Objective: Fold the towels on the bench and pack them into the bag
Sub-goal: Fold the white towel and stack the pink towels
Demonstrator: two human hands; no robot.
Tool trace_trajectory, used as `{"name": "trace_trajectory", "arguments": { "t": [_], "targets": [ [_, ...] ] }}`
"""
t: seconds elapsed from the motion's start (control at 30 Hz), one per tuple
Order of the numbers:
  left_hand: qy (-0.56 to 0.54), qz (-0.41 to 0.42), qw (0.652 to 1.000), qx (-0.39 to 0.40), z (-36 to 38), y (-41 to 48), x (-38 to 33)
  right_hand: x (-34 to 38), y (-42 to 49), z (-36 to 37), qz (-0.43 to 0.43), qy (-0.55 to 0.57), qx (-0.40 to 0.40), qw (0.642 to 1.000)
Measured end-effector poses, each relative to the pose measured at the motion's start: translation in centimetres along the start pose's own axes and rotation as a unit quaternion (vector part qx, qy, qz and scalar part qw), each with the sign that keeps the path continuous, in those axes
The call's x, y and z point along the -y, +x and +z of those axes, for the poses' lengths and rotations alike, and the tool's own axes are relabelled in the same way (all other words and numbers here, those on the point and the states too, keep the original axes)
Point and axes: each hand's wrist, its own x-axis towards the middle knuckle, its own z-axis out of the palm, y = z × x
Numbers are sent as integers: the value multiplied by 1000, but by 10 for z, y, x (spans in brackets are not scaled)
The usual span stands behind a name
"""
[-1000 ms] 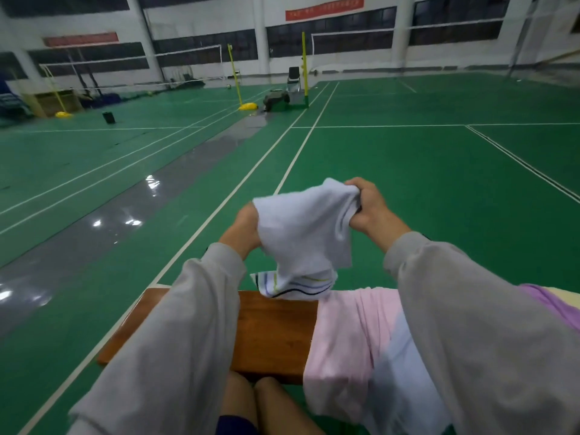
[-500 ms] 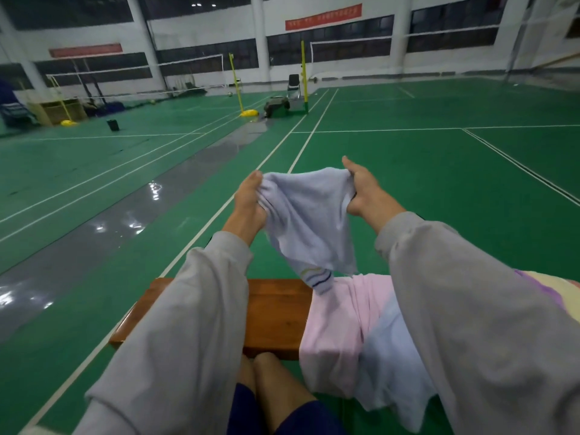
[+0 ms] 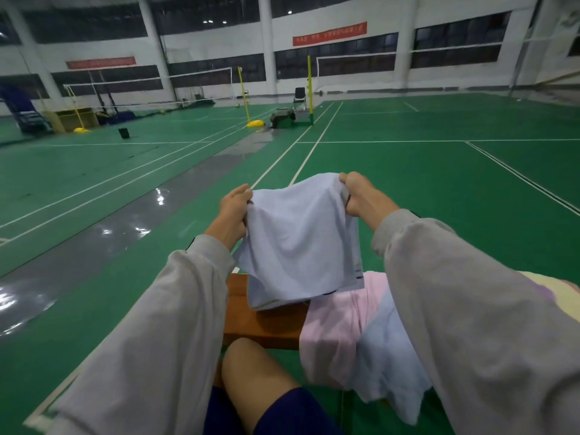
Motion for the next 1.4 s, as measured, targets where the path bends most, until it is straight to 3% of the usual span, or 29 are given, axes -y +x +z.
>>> {"name": "trace_trajectory", "arguments": {
  "t": [0.13, 0.43, 0.63, 0.8, 0.87, 0.97, 1.13, 1.2, 1.3, 1.4],
  "targets": [
    [-24, -31, 999, 11, -7, -1, 5, -9, -2, 0, 13, 6, 7, 1000],
    [-26, -64, 995, -66, -15, 12, 38, -30, 31, -18, 24, 32, -7, 999],
    [-77, -86, 991, 69, -4, 10, 42, -33, 43, -14, 61, -20, 29, 998],
    [-280, -4, 951, 129, -3, 13, 28, -27, 53, -13, -29, 160, 76, 984],
    [-274, -72, 948, 146, -3, 8, 36, -39, 57, -14, -16, 166, 91, 982],
    [-237, -204, 941, 131, -5, 1, 57, -56, 60, -10, 43, 107, 116, 987],
    [-355, -39, 934, 28, -12, 31, 41, -28, 70, -12, -2, 106, 96, 990],
    [-340, -67, 936, 58, -13, 33, 36, -26, 77, -12, 2, 102, 90, 991],
    [-195, -171, 962, 82, -13, 33, 51, -34, 82, -8, 41, 55, 71, 995],
    [-276, -124, 952, 48, -23, 42, 57, -23, 90, -10, 19, 103, 32, 994]
  ]
}}
